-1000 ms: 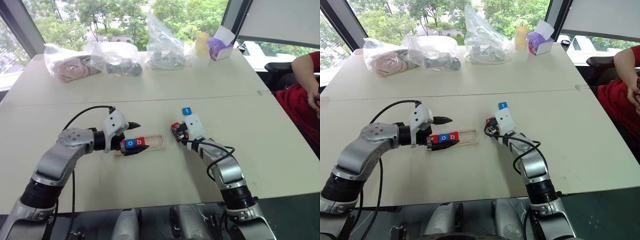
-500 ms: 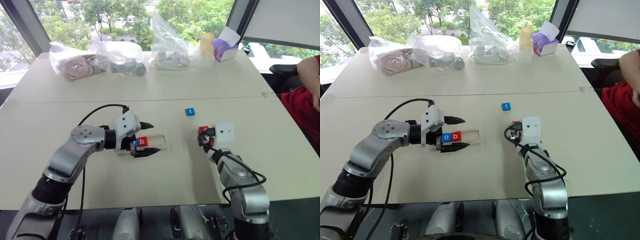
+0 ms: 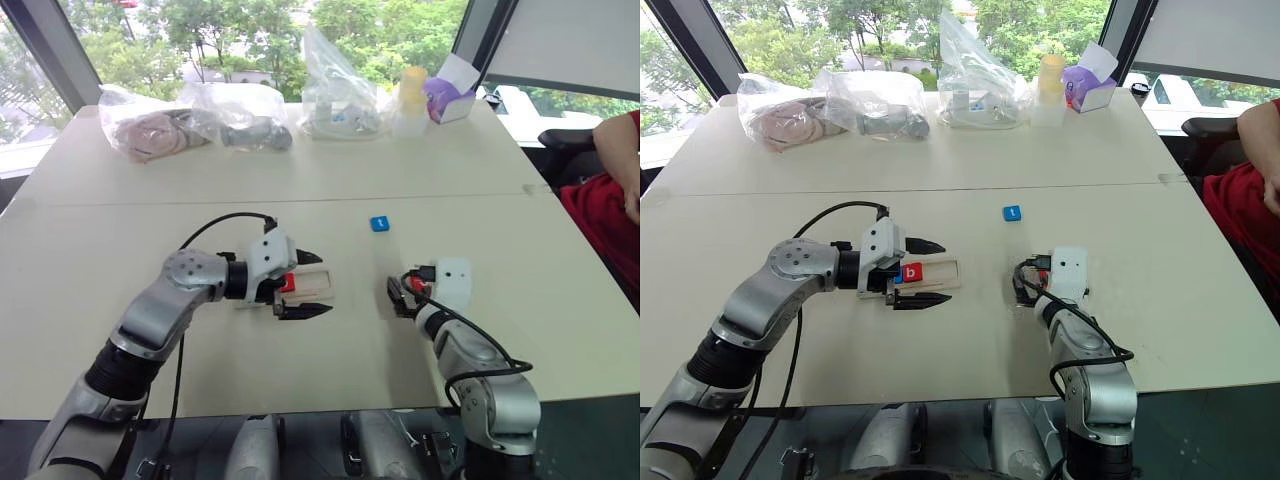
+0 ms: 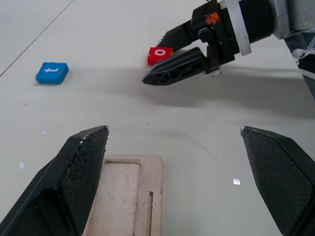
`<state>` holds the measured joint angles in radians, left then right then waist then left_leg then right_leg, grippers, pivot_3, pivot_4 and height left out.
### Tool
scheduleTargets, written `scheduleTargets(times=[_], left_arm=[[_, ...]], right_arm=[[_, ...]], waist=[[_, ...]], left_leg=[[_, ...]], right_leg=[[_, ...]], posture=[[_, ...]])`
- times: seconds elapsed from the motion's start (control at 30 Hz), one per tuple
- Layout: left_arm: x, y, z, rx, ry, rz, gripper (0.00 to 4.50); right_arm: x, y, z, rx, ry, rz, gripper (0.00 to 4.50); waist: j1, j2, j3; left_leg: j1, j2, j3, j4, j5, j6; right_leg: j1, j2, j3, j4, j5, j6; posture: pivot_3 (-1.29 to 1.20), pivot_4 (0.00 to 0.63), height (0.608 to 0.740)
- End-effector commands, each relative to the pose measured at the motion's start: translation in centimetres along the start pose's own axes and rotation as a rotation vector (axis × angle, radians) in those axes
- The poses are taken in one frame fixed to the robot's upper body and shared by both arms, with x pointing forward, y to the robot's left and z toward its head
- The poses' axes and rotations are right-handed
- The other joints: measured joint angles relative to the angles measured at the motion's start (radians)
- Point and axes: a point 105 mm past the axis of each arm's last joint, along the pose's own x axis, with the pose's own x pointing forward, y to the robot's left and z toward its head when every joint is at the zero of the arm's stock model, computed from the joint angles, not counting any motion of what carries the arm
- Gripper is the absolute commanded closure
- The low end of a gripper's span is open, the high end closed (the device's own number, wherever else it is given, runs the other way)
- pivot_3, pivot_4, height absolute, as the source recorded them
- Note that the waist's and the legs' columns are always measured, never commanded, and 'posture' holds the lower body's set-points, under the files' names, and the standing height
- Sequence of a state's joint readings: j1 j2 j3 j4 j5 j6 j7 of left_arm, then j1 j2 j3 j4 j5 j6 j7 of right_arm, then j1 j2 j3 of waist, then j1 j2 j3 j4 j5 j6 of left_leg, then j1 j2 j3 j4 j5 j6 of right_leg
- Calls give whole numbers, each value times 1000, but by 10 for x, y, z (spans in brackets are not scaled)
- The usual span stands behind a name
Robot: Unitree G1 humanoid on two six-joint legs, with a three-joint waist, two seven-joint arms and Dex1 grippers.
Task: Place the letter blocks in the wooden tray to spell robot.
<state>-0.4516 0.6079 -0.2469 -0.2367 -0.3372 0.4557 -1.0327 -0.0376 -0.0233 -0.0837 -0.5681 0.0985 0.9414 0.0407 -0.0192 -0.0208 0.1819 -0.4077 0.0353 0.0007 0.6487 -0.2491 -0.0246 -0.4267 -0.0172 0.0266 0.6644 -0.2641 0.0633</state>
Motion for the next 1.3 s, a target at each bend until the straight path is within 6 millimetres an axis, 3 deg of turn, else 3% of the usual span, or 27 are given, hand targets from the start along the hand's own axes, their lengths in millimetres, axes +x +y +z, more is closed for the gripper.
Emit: scheduleTargets(times=[0.03,0.17,0.3,0.43,0.63,0.97,1.07,1.23,1.3], left_arm=[[-12,5,15,5,-42,28,0],[-25,-2,22,-11,-36,-28,0],[-42,-23,28,13,41,-158,0],[-52,-27,39,42,65,-186,0],[-55,-21,38,34,74,-103,0],[-57,-24,29,-25,74,-27,0],[-62,-24,24,-27,110,-9,0],[-71,-20,22,-36,124,29,0],[-75,-19,19,-46,140,43,0]], right_arm=[[-8,-3,42,-181,-196,125,20],[-13,-6,63,-389,-267,420,20],[-25,-16,46,-603,-132,759,20],[-14,-42,43,-733,-45,848,20],[4,-63,31,-851,51,946,20],[41,-70,24,-871,104,982,20],[41,-61,18,-854,125,1072,853],[37,-59,11,-859,161,1125,3313],[37,-57,11,-853,159,1120,3331]], waist=[[0,0,0],[-2,0,1],[-1,0,1],[-2,0,2],[-2,-1,2],[-5,-1,2],[-8,-1,3],[-18,-1,3],[-20,-1,2]], left_leg=[[0,0,0,0,0,0],[0,0,1,1,0,0],[1,1,-1,-1,0,0],[1,1,0,0,0,1],[2,1,1,2,0,1],[3,1,3,2,0,0],[10,2,3,1,0,0],[18,2,3,0,0,0],[19,2,3,0,0,0]], right_leg=[[0,0,0,0,0,0],[1,0,0,-1,0,0],[2,2,0,-2,0,0],[2,2,0,-2,0,0],[3,2,1,-1,0,-1],[4,2,2,-1,1,-1],[10,2,2,-1,1,-2],[19,2,2,-2,-2,-4],[19,2,2,-2,-2,-4]], posture=[[0,150,740],[0,150,740],[0,150,740],[0,150,740],[0,150,740],[0,150,740],[0,150,740],[0,150,740],[0,150,740]])
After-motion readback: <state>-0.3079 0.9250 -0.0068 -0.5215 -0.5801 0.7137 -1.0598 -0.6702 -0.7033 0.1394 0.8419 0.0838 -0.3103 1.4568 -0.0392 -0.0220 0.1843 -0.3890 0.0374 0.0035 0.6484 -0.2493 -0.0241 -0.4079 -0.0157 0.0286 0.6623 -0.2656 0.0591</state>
